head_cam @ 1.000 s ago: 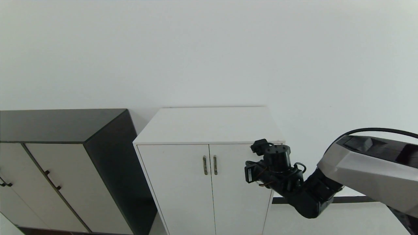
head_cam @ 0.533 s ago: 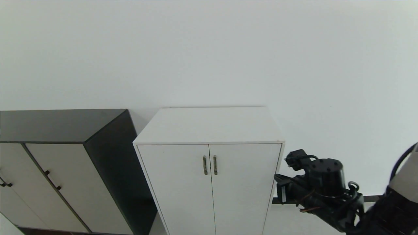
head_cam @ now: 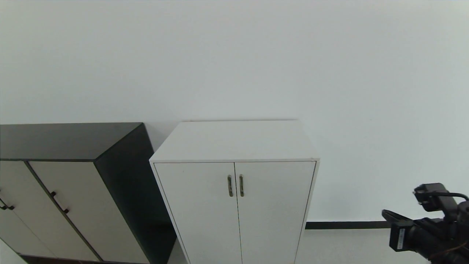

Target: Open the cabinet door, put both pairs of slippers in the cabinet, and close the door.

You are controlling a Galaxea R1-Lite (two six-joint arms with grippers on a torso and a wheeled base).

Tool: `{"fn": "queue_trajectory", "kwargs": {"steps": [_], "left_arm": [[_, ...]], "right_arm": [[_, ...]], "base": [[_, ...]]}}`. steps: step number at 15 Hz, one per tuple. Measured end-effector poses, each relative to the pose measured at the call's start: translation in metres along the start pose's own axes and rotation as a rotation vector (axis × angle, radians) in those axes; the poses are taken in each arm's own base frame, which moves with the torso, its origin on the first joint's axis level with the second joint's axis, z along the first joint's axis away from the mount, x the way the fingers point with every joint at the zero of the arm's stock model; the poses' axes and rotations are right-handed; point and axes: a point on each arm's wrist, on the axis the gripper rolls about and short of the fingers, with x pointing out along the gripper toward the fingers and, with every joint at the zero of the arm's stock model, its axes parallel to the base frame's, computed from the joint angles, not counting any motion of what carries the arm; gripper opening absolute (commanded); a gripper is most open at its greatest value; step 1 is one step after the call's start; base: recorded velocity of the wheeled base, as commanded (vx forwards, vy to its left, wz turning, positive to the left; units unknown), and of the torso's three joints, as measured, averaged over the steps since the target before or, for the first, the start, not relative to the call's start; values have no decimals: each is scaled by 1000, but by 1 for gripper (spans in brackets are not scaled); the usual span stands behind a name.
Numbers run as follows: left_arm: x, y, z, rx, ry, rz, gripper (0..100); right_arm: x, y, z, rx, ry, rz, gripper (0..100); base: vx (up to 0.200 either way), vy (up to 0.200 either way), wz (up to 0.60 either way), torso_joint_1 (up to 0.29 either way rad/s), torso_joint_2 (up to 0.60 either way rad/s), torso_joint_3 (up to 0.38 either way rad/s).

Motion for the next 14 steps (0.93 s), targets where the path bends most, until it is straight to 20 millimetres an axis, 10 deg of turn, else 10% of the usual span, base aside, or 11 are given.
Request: {"fn": "queue_trajectory", "kwargs": {"steps": [14], "left_arm": [[0,0,0,1,0,0,0]], "right_arm": [[-143,-43,-61,3,46,35,0]], "base": [[0,0,0,0,0,0]]}}
